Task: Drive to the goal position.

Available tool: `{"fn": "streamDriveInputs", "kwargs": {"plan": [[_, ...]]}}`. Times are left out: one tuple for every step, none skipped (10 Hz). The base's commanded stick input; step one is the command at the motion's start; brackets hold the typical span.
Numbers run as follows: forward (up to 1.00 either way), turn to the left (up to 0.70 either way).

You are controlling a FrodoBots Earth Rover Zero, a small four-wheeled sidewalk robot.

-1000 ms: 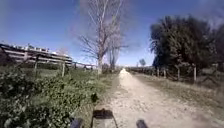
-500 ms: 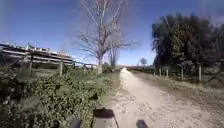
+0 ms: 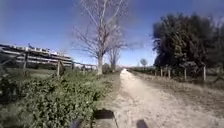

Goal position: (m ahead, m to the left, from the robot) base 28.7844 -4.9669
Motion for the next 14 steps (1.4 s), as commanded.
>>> {"fn": "streamDriveInputs", "kwargs": {"plan": [[0.50,-0.50],[0.50,-0.24],[0.50,0.00],[0.50,0.00],[0.50,0.00],[0.50,0.00],[0.50,0.00],[0.50,0.00],[0.50,0.00],[0.50,0.00],[0.50,0.00],[0.50,0.00],[0.50,-0.02],[0.50,-0.15]]}}
